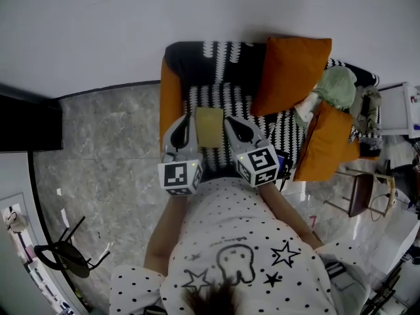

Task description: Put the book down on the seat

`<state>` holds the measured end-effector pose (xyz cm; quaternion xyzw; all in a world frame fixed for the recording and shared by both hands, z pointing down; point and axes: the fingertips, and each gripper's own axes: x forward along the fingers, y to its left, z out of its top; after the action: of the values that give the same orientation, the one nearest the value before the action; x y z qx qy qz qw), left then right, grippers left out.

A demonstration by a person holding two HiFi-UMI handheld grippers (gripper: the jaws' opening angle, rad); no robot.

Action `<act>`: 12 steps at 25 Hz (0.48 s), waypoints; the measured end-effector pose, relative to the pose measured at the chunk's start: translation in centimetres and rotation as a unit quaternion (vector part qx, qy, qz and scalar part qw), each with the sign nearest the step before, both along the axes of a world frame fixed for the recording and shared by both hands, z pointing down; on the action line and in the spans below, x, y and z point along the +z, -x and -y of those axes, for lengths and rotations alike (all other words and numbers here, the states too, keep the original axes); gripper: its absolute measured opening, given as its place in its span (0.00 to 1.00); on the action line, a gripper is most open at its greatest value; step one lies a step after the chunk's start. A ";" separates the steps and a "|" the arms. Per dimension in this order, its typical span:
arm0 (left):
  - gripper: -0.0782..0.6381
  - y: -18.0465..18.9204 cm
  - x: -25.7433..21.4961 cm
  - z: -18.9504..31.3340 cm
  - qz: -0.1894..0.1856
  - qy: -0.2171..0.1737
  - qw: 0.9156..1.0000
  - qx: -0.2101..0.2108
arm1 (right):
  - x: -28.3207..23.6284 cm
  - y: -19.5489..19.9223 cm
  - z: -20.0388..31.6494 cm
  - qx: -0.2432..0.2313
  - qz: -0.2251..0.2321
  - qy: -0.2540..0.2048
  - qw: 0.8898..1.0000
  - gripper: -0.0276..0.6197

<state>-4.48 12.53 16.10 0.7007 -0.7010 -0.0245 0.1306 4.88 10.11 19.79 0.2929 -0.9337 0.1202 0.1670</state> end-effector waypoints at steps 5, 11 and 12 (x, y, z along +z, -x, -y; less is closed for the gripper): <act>0.10 -0.8 -0.2 -0.1 -0.003 -0.002 1.000 0.012 | -0.1 0.0 -0.3 -0.003 0.000 -0.001 1.000 0.05; 0.10 -2.0 -0.1 -0.4 -0.006 -0.001 0.999 0.031 | 0.0 -0.1 -0.6 -0.003 0.000 0.001 1.000 0.05; 0.10 -2.2 -0.1 -0.4 -0.006 0.000 0.999 0.034 | 0.0 -0.1 -0.7 -0.005 0.000 0.001 1.000 0.05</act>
<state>-2.33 12.95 16.03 0.7240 -0.6758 -0.0241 0.1358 4.95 10.84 19.76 0.2884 -0.9350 0.1205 0.1677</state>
